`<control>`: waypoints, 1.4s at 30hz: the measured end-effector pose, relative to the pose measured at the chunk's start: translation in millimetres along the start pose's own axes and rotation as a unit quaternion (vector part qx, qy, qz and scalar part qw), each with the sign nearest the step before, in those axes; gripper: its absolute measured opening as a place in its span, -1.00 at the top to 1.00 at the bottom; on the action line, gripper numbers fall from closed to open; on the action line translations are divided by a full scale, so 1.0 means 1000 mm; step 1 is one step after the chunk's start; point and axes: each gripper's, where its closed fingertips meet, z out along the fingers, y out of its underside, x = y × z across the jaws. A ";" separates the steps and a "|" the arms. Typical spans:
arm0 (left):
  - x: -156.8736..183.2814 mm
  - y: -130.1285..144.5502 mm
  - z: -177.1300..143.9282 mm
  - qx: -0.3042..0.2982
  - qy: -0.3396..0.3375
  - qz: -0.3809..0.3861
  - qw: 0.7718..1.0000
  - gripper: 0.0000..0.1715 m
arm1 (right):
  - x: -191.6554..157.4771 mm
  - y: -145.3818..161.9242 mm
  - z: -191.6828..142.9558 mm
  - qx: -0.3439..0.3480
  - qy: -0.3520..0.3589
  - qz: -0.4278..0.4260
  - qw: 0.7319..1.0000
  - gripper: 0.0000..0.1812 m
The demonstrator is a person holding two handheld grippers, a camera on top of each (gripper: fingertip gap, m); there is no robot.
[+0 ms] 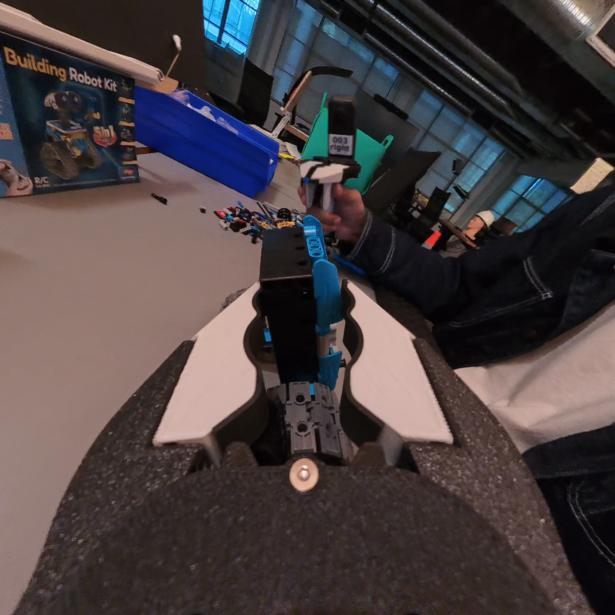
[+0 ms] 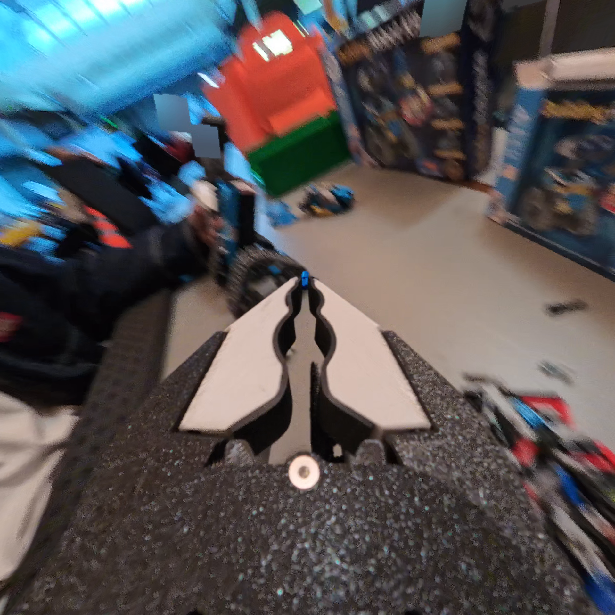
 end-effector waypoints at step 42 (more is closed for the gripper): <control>0.035 0.045 0.082 0.056 -0.171 -0.117 0.977 0.62 | -0.073 0.071 0.082 -0.151 0.181 -0.393 0.889 0.83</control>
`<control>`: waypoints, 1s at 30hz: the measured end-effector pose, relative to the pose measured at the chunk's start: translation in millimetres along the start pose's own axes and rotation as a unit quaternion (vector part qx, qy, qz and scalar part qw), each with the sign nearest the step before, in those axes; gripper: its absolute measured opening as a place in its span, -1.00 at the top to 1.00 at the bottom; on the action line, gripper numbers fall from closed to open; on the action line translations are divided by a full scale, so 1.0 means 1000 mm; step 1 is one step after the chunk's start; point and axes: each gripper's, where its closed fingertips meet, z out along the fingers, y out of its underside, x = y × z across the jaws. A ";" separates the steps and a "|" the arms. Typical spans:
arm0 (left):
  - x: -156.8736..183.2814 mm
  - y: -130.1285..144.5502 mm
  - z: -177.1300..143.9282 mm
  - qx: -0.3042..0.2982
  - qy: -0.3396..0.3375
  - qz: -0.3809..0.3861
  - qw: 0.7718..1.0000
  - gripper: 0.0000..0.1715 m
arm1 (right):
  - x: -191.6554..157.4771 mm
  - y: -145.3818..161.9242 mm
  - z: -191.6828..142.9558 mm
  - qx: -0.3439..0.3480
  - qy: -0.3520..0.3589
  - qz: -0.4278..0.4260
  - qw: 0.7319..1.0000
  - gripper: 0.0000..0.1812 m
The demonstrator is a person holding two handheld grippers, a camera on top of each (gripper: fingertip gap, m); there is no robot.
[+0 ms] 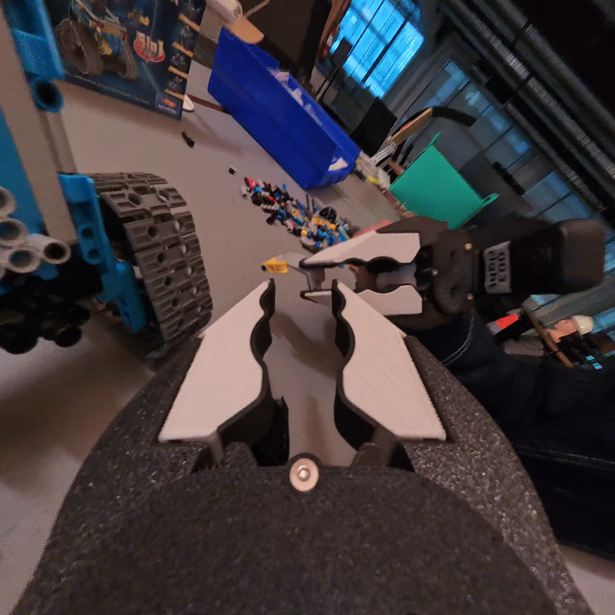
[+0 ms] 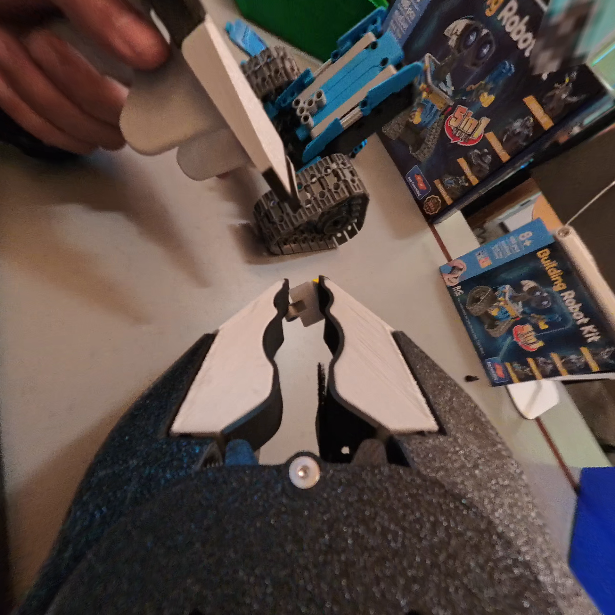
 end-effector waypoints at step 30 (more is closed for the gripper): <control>0.056 -0.030 -0.023 0.061 0.206 0.000 0.977 0.93 | 0.009 -0.081 -0.042 0.236 -0.067 0.240 0.939 0.55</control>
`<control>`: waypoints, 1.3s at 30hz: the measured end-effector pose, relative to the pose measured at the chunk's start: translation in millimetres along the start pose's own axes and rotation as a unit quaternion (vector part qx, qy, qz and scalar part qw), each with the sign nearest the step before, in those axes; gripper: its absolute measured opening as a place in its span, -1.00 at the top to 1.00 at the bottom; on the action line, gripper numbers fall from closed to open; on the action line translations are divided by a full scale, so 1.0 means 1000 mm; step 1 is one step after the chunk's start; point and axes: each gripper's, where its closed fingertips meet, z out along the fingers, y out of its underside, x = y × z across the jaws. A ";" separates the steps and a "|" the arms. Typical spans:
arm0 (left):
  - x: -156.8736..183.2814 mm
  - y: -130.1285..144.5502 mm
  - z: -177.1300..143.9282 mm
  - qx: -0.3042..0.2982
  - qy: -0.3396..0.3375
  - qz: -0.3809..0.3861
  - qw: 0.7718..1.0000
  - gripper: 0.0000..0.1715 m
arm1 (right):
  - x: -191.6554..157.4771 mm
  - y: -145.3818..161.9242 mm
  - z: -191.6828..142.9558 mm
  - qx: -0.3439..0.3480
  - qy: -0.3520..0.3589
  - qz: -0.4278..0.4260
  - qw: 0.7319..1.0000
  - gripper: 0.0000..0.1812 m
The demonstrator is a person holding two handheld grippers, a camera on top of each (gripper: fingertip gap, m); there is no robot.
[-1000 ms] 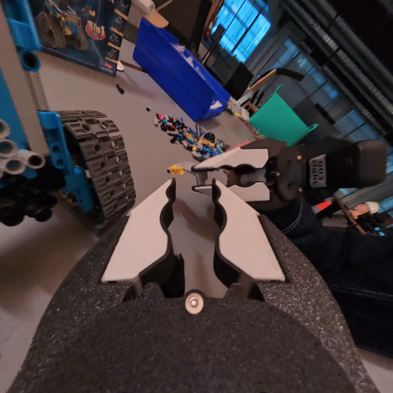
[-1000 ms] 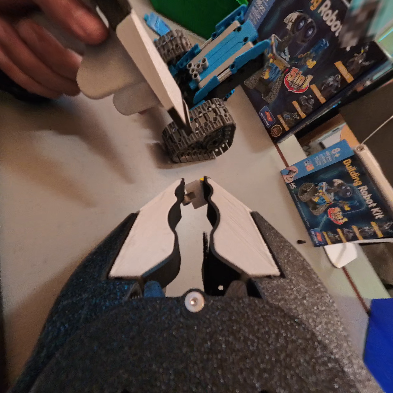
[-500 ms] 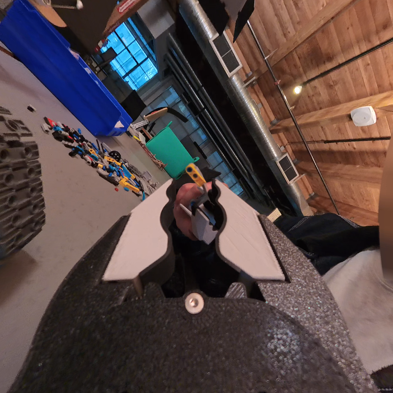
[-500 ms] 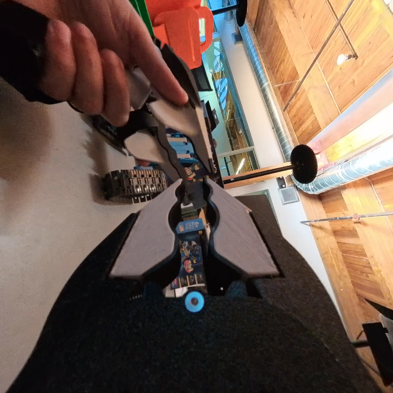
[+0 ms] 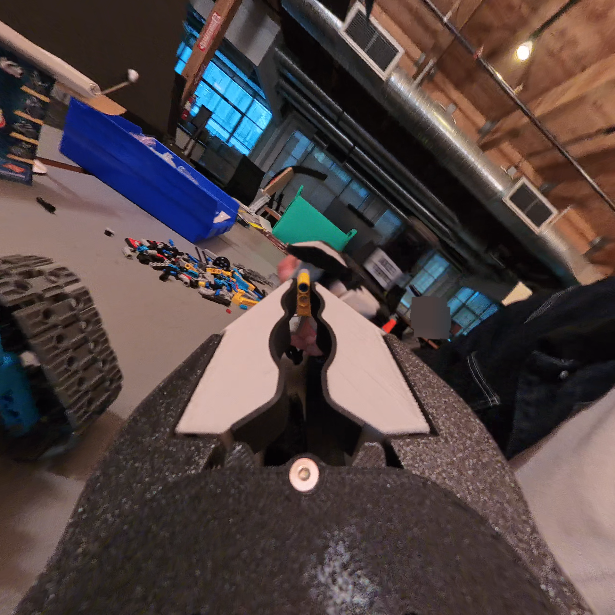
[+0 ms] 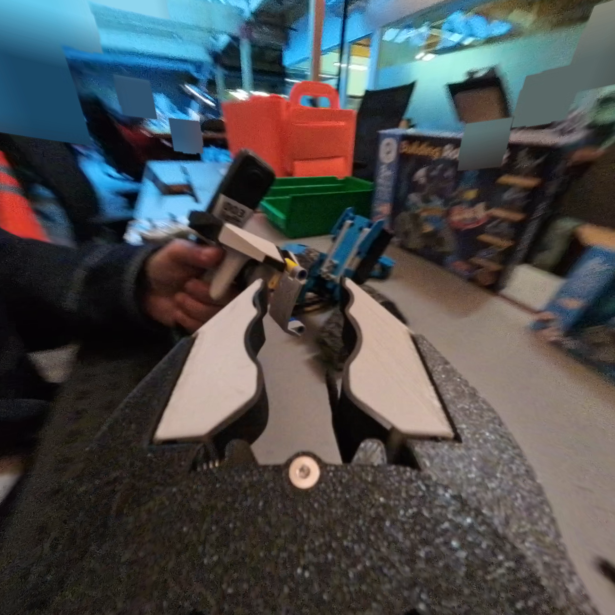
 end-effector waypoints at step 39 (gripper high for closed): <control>-0.062 0.113 -0.029 -0.370 -0.176 0.328 0.851 0.92 | 0.028 0.047 -0.043 -0.091 -0.108 0.169 0.975 0.95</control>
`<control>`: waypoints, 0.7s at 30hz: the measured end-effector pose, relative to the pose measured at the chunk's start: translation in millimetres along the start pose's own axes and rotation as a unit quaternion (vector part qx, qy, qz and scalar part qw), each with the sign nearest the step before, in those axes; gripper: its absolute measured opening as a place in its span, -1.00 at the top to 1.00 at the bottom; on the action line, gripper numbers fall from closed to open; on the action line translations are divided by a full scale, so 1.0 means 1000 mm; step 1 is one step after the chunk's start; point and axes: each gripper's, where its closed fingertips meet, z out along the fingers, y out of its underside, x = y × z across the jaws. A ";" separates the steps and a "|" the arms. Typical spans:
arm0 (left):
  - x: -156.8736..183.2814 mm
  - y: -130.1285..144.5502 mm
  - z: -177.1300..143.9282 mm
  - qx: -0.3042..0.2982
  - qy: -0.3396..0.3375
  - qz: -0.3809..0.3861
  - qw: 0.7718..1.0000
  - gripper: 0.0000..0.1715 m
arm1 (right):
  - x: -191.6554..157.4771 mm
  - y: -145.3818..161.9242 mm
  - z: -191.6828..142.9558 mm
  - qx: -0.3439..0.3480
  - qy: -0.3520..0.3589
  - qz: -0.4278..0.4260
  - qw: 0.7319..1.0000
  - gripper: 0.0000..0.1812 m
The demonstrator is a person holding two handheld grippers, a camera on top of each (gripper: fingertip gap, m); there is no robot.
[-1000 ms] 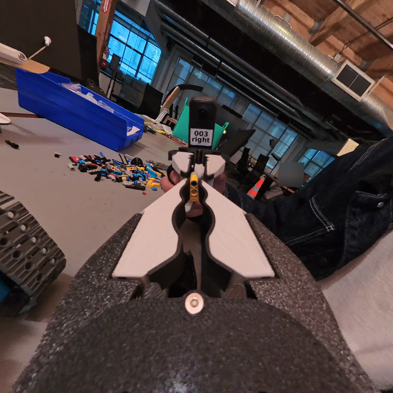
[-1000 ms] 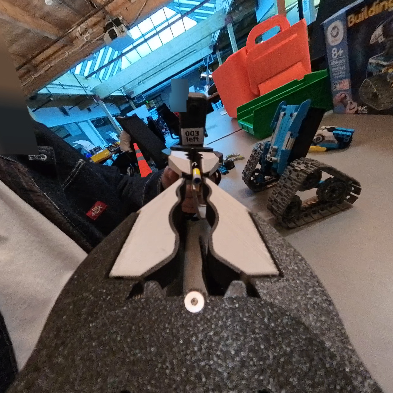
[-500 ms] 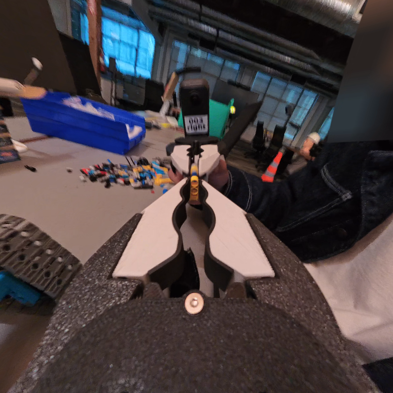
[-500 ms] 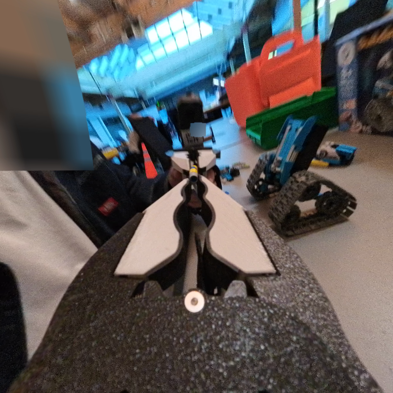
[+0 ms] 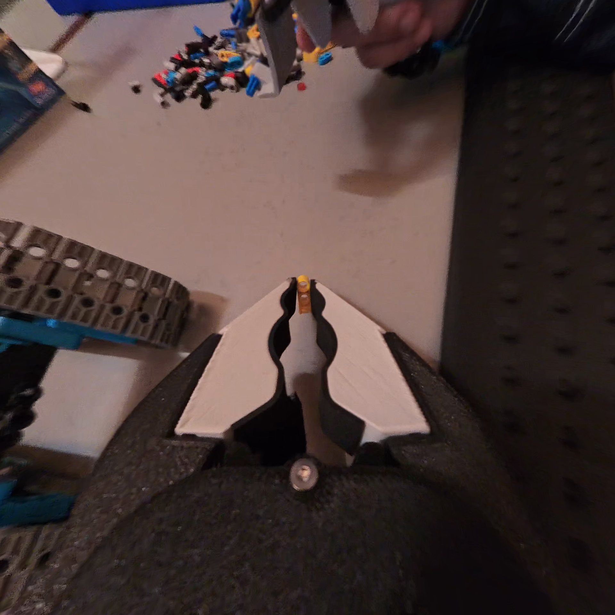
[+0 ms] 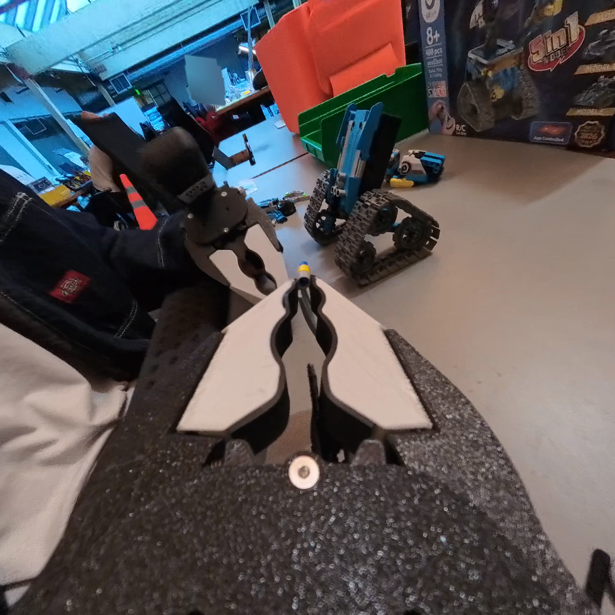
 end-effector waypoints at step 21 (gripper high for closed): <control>0.019 -0.081 -0.060 0.249 0.141 -0.111 0.952 0.87 | -0.072 0.013 0.059 -0.048 -0.119 -0.016 0.992 0.96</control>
